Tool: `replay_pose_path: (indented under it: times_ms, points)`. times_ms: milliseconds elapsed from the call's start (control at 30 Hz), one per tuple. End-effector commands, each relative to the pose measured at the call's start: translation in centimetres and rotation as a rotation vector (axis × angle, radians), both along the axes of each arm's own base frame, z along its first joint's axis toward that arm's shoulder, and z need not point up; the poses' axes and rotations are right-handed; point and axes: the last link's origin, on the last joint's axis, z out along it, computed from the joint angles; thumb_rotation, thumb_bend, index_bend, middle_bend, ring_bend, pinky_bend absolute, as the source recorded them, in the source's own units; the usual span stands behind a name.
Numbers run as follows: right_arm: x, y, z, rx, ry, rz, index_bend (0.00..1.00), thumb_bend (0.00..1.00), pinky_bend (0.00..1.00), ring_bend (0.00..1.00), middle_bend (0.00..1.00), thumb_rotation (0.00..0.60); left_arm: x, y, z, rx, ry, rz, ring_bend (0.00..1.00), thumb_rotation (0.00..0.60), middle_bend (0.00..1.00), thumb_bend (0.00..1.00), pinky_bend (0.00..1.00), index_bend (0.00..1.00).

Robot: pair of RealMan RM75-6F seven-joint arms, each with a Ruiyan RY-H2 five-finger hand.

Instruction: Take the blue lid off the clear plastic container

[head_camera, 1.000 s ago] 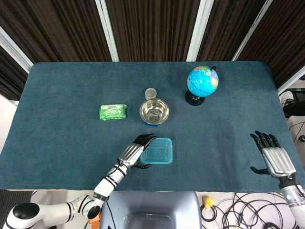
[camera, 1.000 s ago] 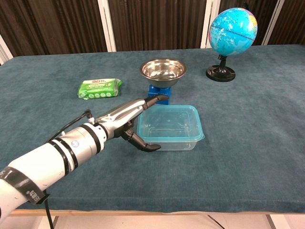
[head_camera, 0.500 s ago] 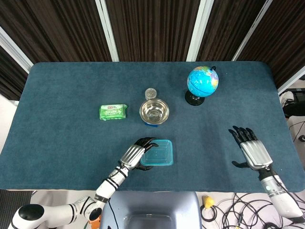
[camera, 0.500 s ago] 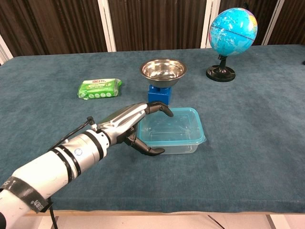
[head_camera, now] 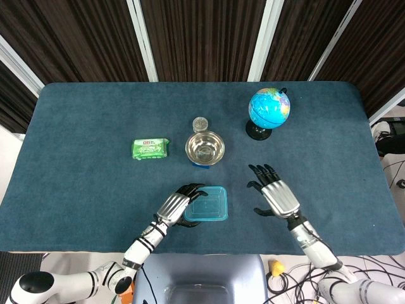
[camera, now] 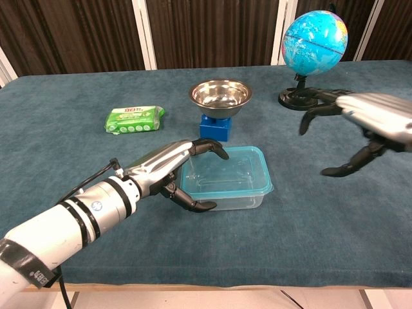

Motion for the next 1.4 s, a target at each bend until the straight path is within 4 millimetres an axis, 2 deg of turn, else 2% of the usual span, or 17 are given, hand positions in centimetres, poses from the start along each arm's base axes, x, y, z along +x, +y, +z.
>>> replay_pose_path:
  times_ms: [33, 200, 400, 633, 1400]
  points:
    - [1.8, 0.3, -1.7, 0.034, -0.047, 0.056, 0.45, 0.05, 0.00, 0.00, 0.00, 0.600, -0.1, 0.0, 0.1, 0.005, 0.002, -0.002, 0.13, 0.600, 0.30, 0.23, 0.21, 0.43]
    - [2.7, 1.2, -2.5, 0.050, -0.062, 0.093, 0.47, 0.05, 0.00, 0.00, 0.00, 0.600, -0.2, 0.1, 0.5, 0.018, 0.003, -0.006, 0.13, 0.600, 0.30, 0.23, 0.21, 0.43]
    - [3.0, 1.7, -2.8, 0.073, -0.065, 0.096, 0.47, 0.05, 0.00, 0.00, 0.00, 0.600, -0.4, 0.1, 0.9, 0.023, 0.004, -0.002, 0.13, 0.600, 0.30, 0.23, 0.21, 0.43]
    - [3.7, 1.7, -4.0, 0.101, -0.079, 0.097, 0.49, 0.19, 0.00, 0.00, 0.00, 0.600, -0.5, 0.0, 0.8, 0.019, 0.017, -0.009, 0.14, 0.600, 0.31, 0.23, 0.23, 0.42]
    - [4.9, 2.1, -5.7, 0.127, -0.088, 0.104, 0.51, 0.19, 0.00, 0.00, 0.00, 0.600, -0.6, -0.1, 1.2, 0.031, 0.025, -0.019, 0.14, 0.600, 0.31, 0.23, 0.25, 0.41]
